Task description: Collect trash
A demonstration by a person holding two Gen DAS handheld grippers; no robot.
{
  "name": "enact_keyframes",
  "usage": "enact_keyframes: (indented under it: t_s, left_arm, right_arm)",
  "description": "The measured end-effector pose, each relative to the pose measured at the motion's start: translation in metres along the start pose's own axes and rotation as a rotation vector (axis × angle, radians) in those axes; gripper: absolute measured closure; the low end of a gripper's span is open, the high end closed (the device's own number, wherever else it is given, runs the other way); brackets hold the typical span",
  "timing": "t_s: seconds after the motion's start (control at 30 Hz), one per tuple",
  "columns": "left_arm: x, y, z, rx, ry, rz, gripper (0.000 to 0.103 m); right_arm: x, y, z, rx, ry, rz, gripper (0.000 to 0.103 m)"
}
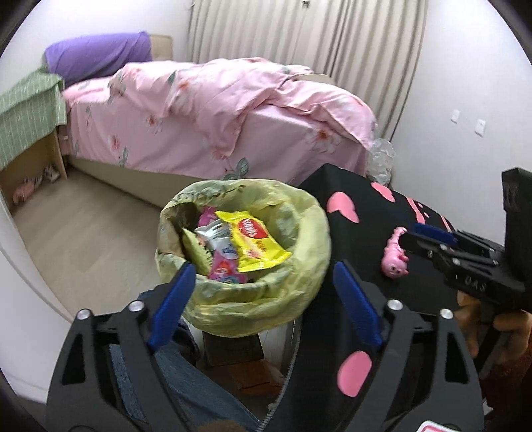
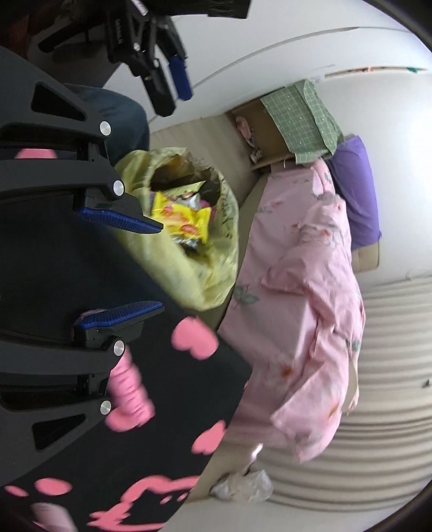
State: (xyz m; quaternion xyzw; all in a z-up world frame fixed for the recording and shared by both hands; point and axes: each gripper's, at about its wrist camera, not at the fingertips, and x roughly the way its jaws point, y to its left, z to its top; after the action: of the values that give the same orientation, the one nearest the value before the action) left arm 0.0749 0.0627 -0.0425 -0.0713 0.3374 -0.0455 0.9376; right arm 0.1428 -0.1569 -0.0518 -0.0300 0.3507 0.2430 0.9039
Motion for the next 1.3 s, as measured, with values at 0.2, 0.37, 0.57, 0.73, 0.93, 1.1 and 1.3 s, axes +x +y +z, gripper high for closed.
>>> enact_keyframes:
  t_s: [0.2, 0.37, 0.57, 0.73, 0.93, 1.1, 1.3]
  left_arm:
    - [-0.015, -0.035, -0.007, 0.022, -0.024, 0.06, 0.02]
    - [-0.028, -0.051, -0.009, 0.0, -0.064, 0.122, 0.02]
    - [-0.034, -0.068, -0.015, 0.023, -0.065, 0.231, 0.02]
    - [-0.035, -0.074, -0.015, 0.039, -0.063, 0.239, 0.02]
    - [-0.038, -0.078, -0.016, 0.05, -0.071, 0.238, 0.02]
    - [-0.038, -0.078, -0.017, 0.046, -0.069, 0.238, 0.02]
    - [-0.038, -0.076, -0.017, 0.046, -0.065, 0.234, 0.02]
  right_arm:
    - [-0.042, -0.004, -0.03, -0.011, -0.033, -0.068, 0.062]
    - [-0.073, -0.016, -0.048, -0.017, -0.097, -0.111, 0.062]
    - [-0.085, -0.022, -0.057, -0.019, -0.111, -0.084, 0.062]
    - [-0.088, -0.02, -0.062, -0.016, -0.119, -0.07, 0.062]
    - [-0.087, -0.019, -0.063, -0.007, -0.114, -0.058, 0.062]
    - [-0.086, -0.019, -0.063, -0.009, -0.114, -0.06, 0.062]
    - [-0.086, -0.018, -0.063, -0.008, -0.112, -0.059, 0.062]
